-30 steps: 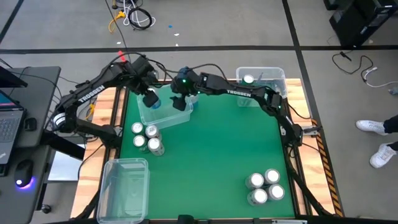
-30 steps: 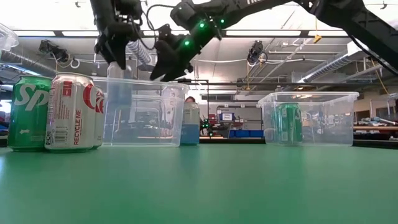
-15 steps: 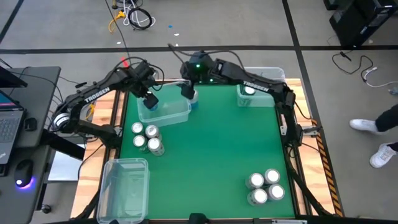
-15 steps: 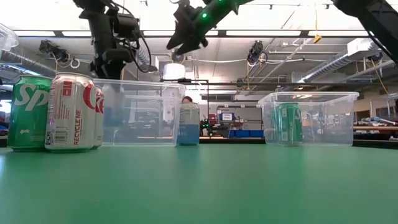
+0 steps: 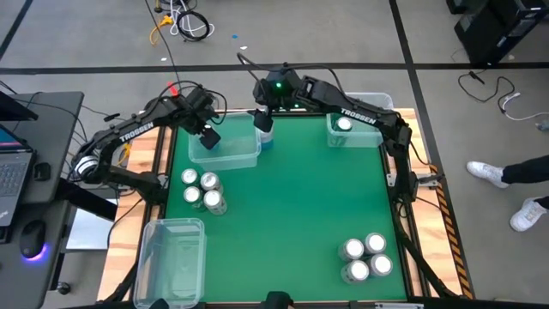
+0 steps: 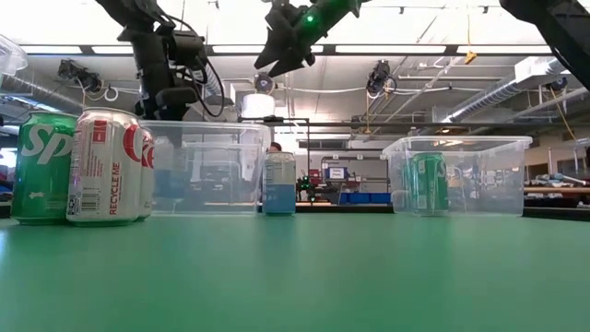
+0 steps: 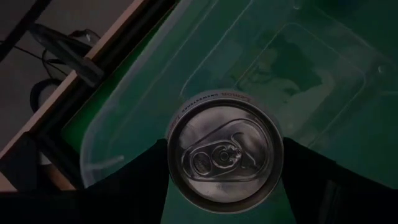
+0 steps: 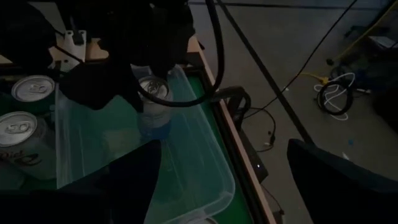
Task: Sort soda cans
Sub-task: Put the blue white soda can into the top left transparent bin
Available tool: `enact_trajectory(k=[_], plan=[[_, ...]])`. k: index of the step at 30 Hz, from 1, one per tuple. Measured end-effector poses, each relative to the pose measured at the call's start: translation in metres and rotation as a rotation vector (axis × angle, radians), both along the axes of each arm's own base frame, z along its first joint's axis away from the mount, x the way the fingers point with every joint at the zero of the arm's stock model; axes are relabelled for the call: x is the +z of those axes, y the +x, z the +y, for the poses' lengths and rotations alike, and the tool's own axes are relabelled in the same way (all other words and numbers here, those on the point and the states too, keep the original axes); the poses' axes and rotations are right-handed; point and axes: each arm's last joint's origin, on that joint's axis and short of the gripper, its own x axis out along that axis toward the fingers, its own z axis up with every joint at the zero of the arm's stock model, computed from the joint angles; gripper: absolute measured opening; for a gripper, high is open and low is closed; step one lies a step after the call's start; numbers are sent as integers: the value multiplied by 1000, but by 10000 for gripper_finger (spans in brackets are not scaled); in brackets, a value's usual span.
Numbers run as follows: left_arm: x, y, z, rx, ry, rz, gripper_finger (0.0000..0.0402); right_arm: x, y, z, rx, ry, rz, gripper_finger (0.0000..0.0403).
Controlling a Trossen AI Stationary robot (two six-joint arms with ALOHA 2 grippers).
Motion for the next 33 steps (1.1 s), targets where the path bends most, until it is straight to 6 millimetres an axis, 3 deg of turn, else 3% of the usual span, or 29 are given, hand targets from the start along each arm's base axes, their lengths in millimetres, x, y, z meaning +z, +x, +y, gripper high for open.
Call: enact_trajectory(k=[9, 18, 27, 33], plan=[[-16, 10, 10, -2, -38, 34, 251, 0, 0, 0, 0, 0, 0, 335], [-19, 14, 14, -6, -17, 37, 252, 0, 0, 0, 2, -3, 2, 335], [-20, 13, 14, -11, -8, 69, 339, 0, 0, 0, 1, -2, 4, 335], [-13, 13, 13, -21, -11, 78, 348, -8, -6, 2, 32, -10, 123, 335]])
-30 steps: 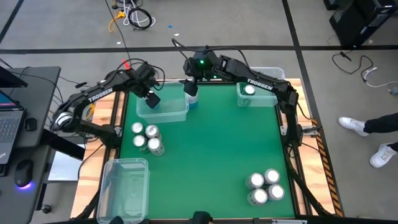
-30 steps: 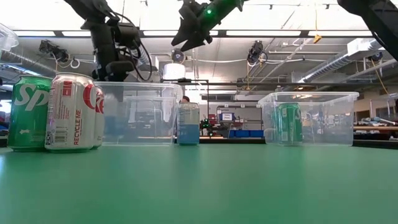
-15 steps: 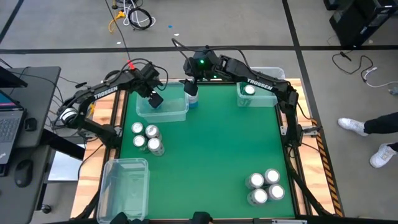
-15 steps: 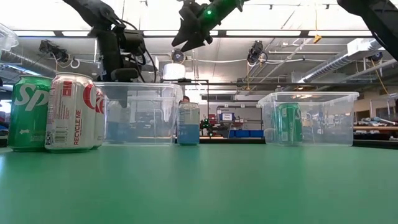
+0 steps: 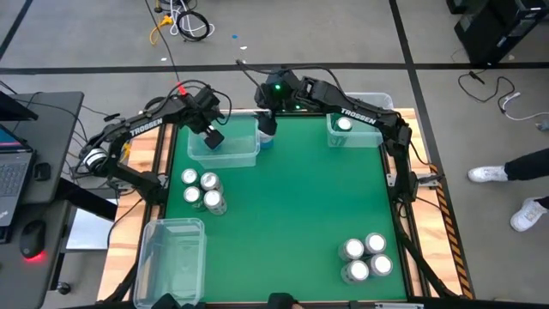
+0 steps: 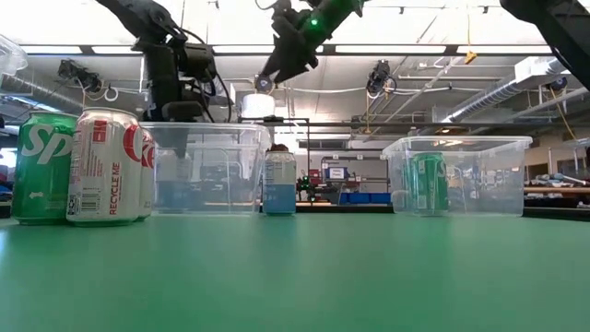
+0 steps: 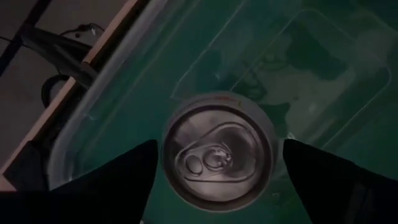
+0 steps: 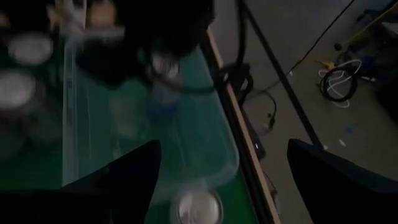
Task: Sort soda cans
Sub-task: Put the blue white soda can into the top left transparent bin, then put the top blue white soda can into the top left transparent bin
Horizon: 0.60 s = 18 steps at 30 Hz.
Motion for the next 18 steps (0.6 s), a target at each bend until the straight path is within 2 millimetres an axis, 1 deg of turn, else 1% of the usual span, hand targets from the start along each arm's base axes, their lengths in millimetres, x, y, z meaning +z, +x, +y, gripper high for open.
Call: enact_trajectory(k=[5, 11, 13, 15, 18], plan=[[18, 2, 2, -1, 19, -21, 343, -5, -5, 1, -21, -73, 113, 335], [48, 1, 1, -14, 60, -60, 332, -9, -8, 5, 21, -59, 175, 335], [59, -1, -2, -25, 98, -96, 324, -13, -7, 4, 5, -77, 192, 334], [67, -4, -6, -57, 138, -151, 311, -20, -9, -3, -1, -56, 205, 331], [81, -12, -15, -122, 193, -310, 283, -32, -14, -16, 32, 57, 184, 324]])
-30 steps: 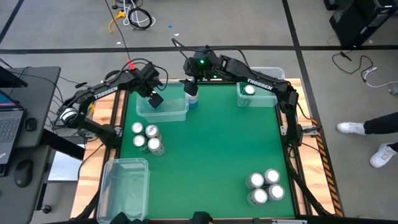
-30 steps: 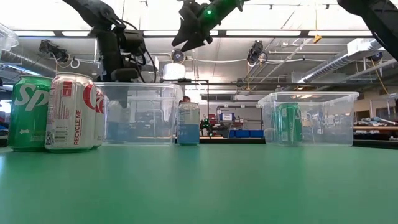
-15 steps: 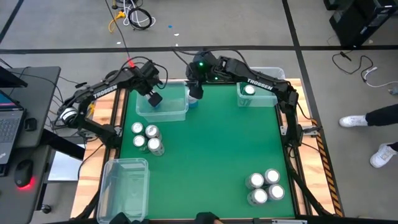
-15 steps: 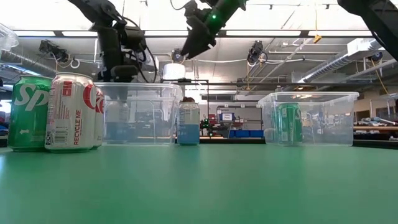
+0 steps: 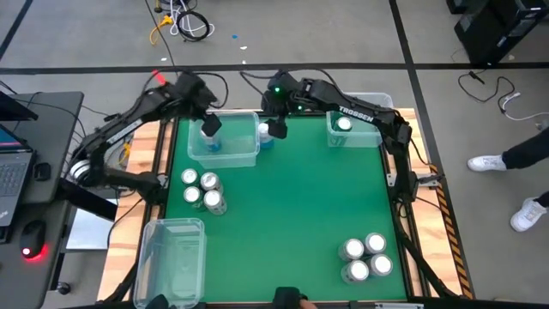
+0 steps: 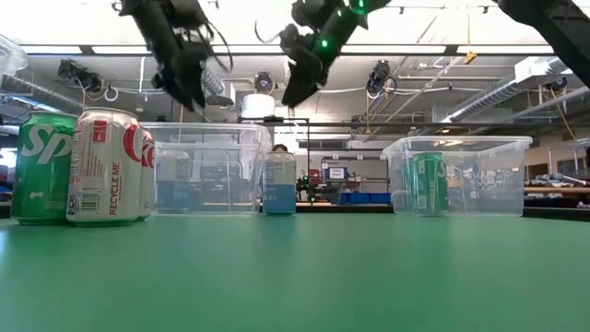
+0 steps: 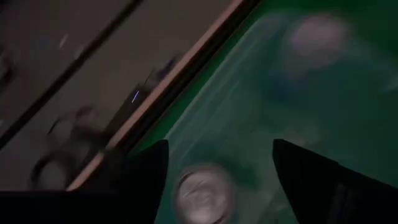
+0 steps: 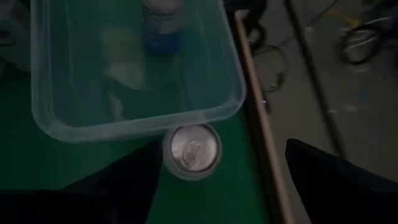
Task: Sort soda cans
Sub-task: Put the top blue white soda can into the top left transparent bin
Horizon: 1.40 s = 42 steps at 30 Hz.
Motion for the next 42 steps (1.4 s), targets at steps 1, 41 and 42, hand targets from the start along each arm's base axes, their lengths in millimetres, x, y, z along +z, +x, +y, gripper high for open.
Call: enact_trajectory(k=[1, 41, 42], plan=[[4, -3, -4, -25, 13, -57, 272, -4, -1, -4, 10, 30, -13, 322], [-13, -29, -35, -329, 97, -507, 134, -104, -2, -25, -30, 148, -136, 321], [-13, -29, -35, -329, 98, -506, 134, -104, -1, -25, -28, 152, -143, 321]])
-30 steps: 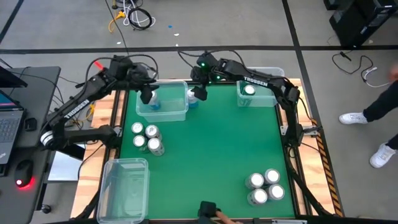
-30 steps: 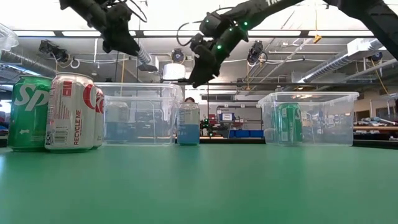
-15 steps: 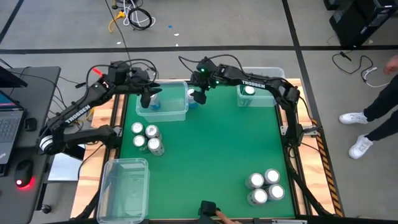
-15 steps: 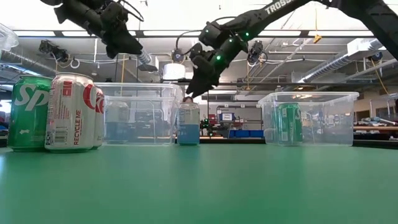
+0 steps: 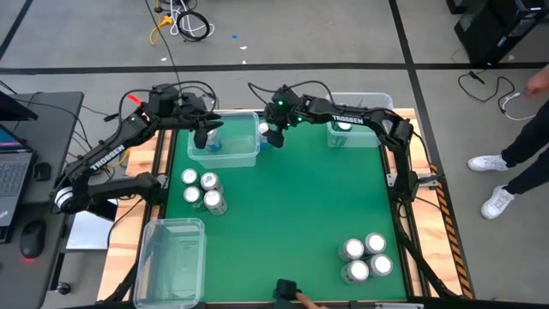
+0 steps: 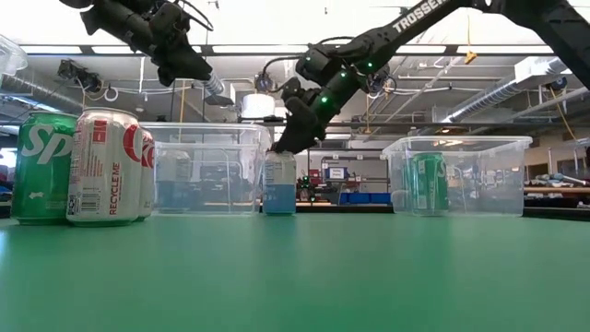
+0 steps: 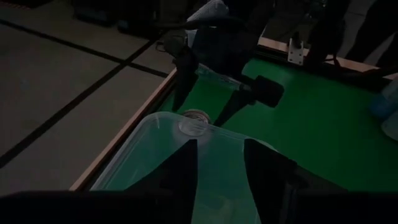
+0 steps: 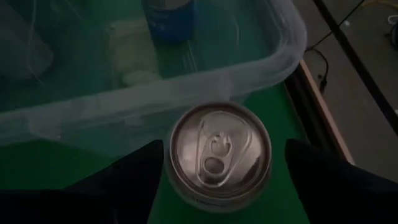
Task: Sort soda cans
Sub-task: Put the top blue white soda can into the top left transparent bin
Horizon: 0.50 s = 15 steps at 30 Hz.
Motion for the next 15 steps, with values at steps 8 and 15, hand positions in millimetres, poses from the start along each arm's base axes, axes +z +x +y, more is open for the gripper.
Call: enact_trajectory(k=[8, 15], plan=[[0, 0, 0, 1, -1, 1, 134, -13, 8, 0, 13, 20, -18, 317], [0, -1, -1, 21, 2, 10, 134, -17, 11, 0, 12, 17, -25, 298]])
